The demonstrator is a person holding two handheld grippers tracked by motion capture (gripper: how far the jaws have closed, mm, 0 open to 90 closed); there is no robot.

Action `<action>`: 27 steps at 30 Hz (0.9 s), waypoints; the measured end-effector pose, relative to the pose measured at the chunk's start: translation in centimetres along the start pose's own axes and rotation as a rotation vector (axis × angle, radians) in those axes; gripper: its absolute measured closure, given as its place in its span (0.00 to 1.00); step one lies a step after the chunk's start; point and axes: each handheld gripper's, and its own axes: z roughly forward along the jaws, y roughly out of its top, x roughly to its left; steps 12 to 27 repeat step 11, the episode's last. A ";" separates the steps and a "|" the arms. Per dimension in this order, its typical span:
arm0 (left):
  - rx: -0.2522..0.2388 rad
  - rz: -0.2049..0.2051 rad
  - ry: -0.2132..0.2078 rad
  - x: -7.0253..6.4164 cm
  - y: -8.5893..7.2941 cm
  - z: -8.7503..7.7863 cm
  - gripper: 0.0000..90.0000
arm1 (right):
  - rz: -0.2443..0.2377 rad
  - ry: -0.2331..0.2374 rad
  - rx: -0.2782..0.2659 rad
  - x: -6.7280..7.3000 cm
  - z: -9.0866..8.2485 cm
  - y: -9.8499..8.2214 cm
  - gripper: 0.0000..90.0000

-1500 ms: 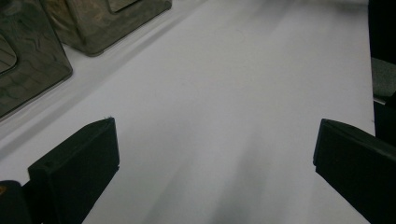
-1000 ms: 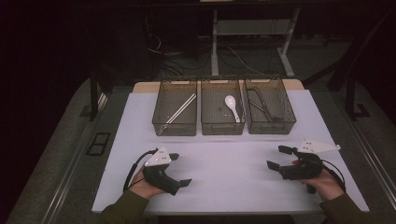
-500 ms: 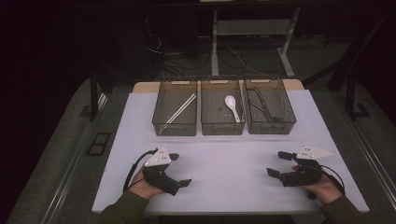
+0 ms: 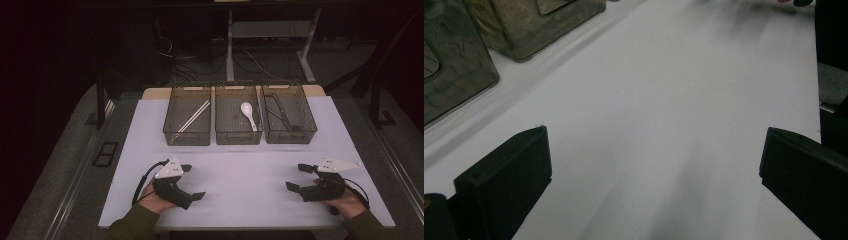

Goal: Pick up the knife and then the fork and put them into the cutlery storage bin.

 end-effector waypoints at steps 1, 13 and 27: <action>-0.002 0.000 0.000 0.0 0.0 0.0 0.00 | 0.000 0.000 0.000 0.0 0.0 0.0 0.16; 0.000 -0.002 0.002 0.0 0.0 0.1 0.00 | -0.009 0.001 0.006 0.1 0.0 0.0 0.16; 0.000 -0.002 0.002 0.0 0.0 0.1 0.00 | -0.009 0.001 0.006 0.1 0.0 0.0 0.16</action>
